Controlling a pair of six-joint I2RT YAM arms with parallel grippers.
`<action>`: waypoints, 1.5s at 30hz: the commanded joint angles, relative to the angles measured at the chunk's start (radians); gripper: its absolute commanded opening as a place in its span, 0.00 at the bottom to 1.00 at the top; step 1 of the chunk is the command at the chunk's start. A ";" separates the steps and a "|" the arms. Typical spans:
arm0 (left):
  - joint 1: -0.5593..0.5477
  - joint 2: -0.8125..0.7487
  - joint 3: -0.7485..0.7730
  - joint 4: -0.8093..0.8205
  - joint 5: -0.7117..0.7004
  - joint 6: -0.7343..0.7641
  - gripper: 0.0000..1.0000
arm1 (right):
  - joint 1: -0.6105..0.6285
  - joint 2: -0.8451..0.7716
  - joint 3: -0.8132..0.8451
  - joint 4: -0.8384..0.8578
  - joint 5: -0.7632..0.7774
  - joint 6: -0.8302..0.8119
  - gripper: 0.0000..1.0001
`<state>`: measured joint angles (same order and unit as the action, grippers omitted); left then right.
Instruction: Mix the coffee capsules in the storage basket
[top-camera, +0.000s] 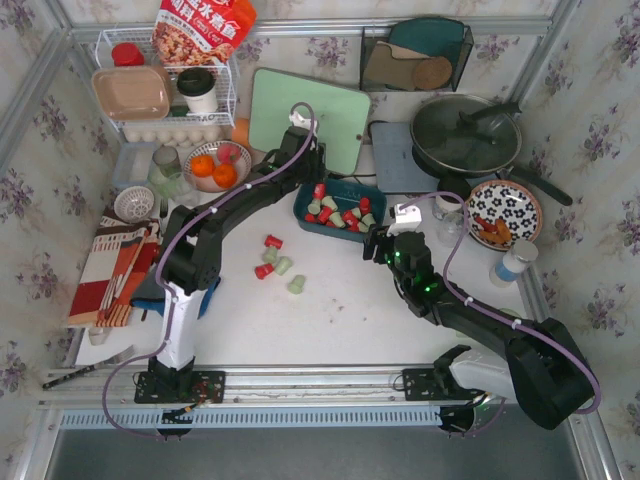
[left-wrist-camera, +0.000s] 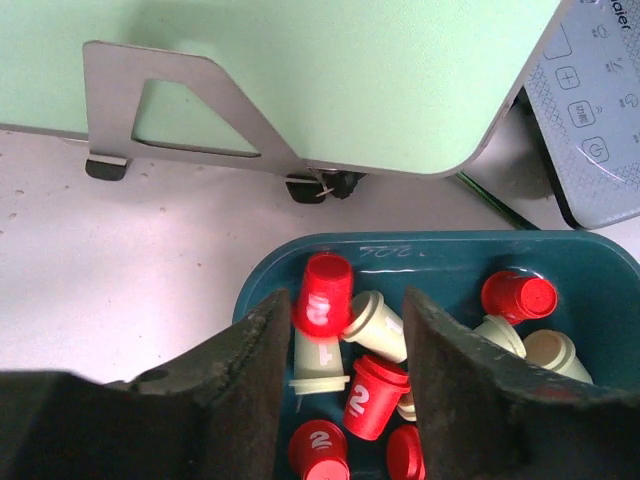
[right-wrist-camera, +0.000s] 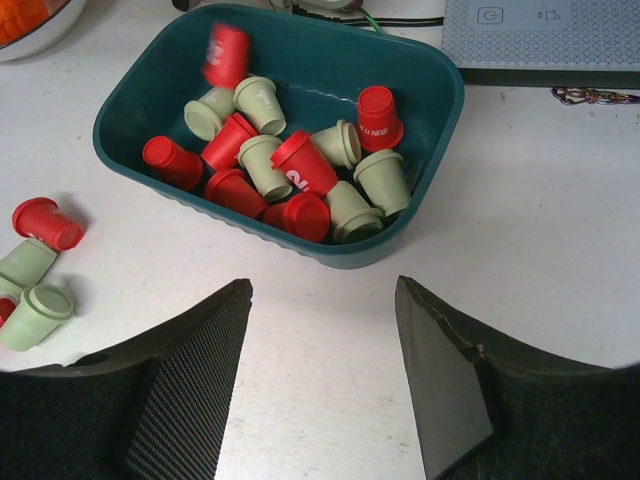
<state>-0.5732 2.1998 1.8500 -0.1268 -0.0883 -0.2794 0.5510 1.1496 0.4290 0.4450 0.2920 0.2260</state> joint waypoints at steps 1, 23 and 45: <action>0.001 0.008 0.012 0.015 0.015 -0.012 0.53 | 0.001 -0.004 0.005 0.034 0.001 0.001 0.67; -0.017 -0.548 -0.575 -0.193 -0.060 -0.011 0.54 | 0.001 -0.008 0.005 0.026 -0.019 0.006 0.67; -0.018 -0.617 -0.797 -0.388 0.057 0.127 0.52 | 0.001 0.007 0.004 0.029 -0.026 -0.002 0.67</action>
<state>-0.5915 1.5539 1.0485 -0.4965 -0.0505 -0.1802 0.5510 1.1526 0.4301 0.4507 0.2676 0.2287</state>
